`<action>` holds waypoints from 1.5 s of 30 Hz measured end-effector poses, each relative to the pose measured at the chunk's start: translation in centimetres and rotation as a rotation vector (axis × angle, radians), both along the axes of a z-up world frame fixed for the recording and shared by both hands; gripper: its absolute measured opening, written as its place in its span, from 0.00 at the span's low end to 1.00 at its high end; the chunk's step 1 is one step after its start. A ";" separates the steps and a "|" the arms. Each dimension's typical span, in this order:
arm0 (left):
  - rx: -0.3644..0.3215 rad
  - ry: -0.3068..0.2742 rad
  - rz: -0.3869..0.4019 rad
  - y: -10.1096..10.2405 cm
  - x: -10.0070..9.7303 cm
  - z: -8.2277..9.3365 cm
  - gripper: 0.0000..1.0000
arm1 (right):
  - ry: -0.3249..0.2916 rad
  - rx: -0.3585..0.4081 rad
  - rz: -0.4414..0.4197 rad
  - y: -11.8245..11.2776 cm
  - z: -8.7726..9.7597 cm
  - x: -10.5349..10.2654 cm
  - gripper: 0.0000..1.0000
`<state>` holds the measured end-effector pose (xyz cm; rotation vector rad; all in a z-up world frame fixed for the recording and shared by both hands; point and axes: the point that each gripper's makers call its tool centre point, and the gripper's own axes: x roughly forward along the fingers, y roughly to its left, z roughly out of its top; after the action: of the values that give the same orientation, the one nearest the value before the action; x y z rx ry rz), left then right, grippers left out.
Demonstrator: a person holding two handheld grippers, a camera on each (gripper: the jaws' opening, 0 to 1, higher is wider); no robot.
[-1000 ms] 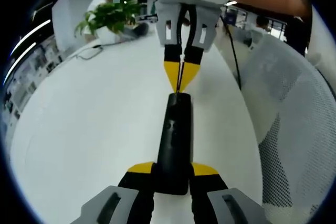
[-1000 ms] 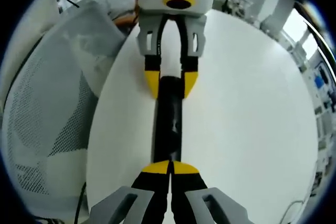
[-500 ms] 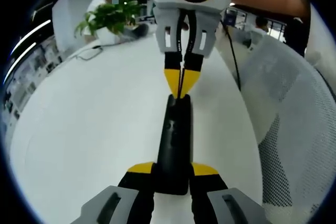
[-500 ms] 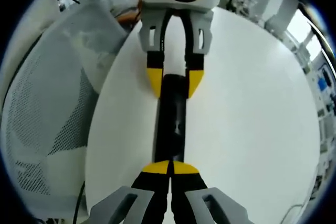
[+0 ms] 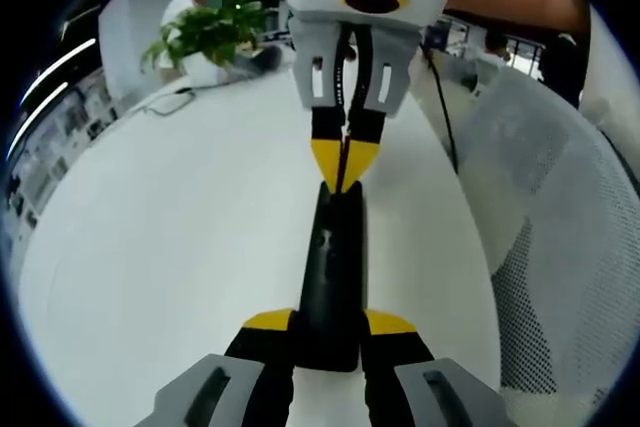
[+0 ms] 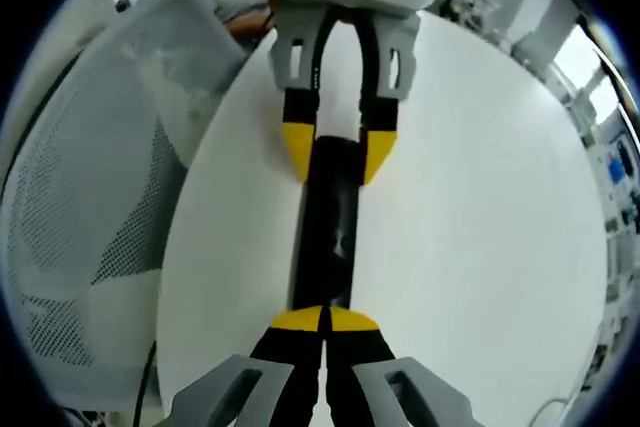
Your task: Press the specified remote control buttons in sequence, fully releasing each button before pressing the next.
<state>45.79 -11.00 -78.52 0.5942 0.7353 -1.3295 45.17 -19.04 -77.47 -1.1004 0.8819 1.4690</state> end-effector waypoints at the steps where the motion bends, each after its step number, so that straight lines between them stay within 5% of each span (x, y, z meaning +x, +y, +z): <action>1: -0.001 0.000 0.001 0.0 0.0 0.0 0.24 | -0.001 -0.002 0.000 0.0 0.0 0.0 0.00; 45: -0.008 -0.012 -0.006 0.0 0.1 0.0 0.24 | 0.015 0.067 -0.056 2.1 1.8 0.2 0.00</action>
<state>45.86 -10.97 -78.51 0.5977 0.7180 -1.3327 45.40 -16.99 -75.71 -1.0095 0.8615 1.4520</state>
